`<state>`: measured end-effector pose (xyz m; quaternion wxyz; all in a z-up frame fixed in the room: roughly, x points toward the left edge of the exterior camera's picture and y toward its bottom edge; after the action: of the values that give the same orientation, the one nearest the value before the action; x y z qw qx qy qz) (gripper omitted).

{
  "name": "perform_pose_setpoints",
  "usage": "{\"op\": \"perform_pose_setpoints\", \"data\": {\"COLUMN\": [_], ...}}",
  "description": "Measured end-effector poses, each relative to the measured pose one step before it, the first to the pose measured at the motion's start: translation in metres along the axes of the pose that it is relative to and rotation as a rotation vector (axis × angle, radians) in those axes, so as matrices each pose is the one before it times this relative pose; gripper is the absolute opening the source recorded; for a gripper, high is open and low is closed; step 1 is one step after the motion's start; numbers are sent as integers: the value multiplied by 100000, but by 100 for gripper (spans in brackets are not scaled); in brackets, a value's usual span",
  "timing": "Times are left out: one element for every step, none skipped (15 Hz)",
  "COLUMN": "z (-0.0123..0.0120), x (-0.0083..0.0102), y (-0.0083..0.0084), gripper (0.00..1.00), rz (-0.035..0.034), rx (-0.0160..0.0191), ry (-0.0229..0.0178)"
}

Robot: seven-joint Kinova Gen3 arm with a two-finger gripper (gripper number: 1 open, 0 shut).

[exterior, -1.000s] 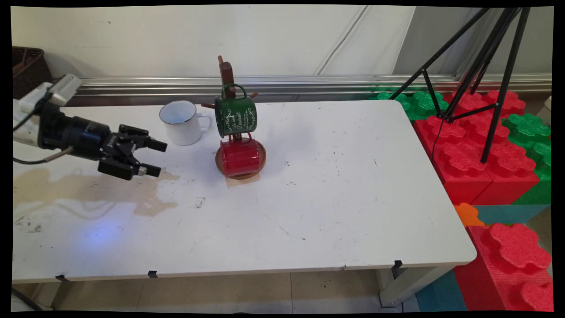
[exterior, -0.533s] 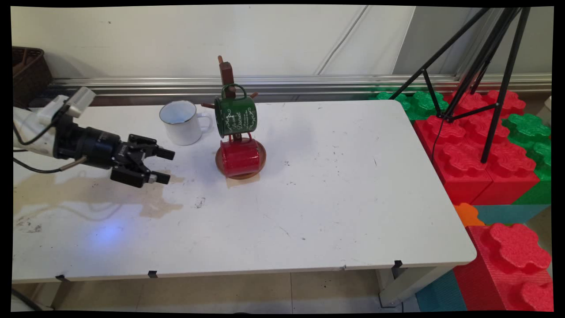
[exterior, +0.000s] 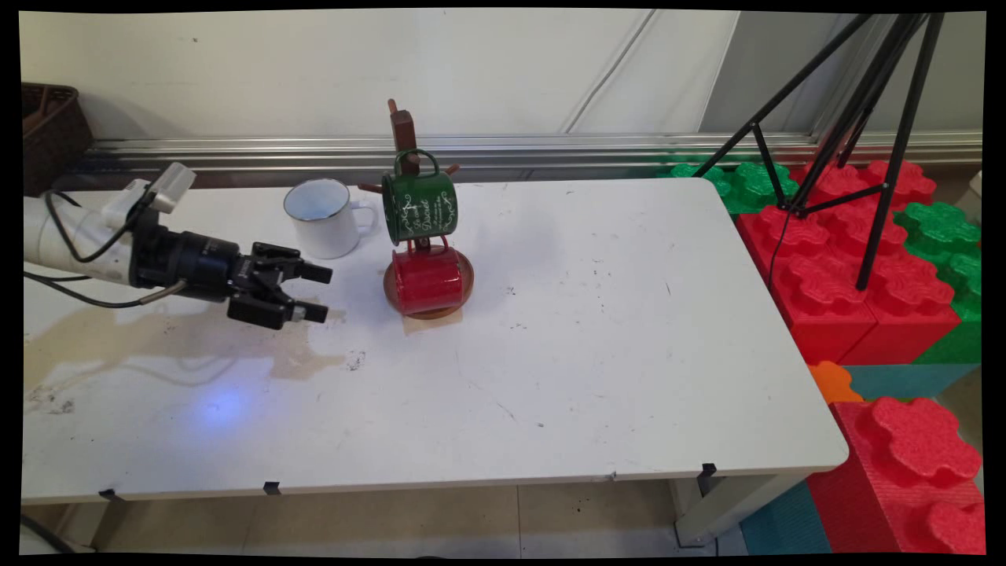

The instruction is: Pick up the red mug from the rack

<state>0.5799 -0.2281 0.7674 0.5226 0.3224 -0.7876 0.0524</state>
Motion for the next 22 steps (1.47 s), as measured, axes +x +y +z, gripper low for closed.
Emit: {"op": "perform_pose_setpoints", "data": {"z": [509, 476, 291, 428, 450, 351, 561, 483, 436, 509, 563, 304, 279, 554, 413, 402, 524, 375, 235, 339, 266, 229], "x": [17, -26, -38, -62, -78, -59, -98, -94, -99, -114, -117, -44, -45, -86, -55, -47, -64, -47, -34, -54, -39, -46], "y": [-106, -53, -1, 0, 4, 7, 1, -8, -16, -16, -3, -14, -14, -36, -37, -39, -46, -44, -30, -52, -52, -63], "gripper": [100, 100, 100, 100, 100, 100, 100, 100, 100, 100, 100, 100, 100, 100, 100, 100, 100, 100, 100, 100, 100, 100], "rz": [-1040, -913, -479, -676, -642, -484, -781, -670, -613, -641, -701, -329, -262, -542, -403, -336, -483, -389, -265, -429, -348, -367], "rx": [-290, -272, -176, -243, -237, -168, -227, -128, -9, 23, 68, -17, 18, 96, 57, 60, 76, 149, 139, 209, 188, 272], "ry": [1740, 1328, 587, 752, 593, 436, 630, 498, 368, 372, 495, 212, 213, 428, 324, 309, 383, 286, 177, 252, 203, 210]}}
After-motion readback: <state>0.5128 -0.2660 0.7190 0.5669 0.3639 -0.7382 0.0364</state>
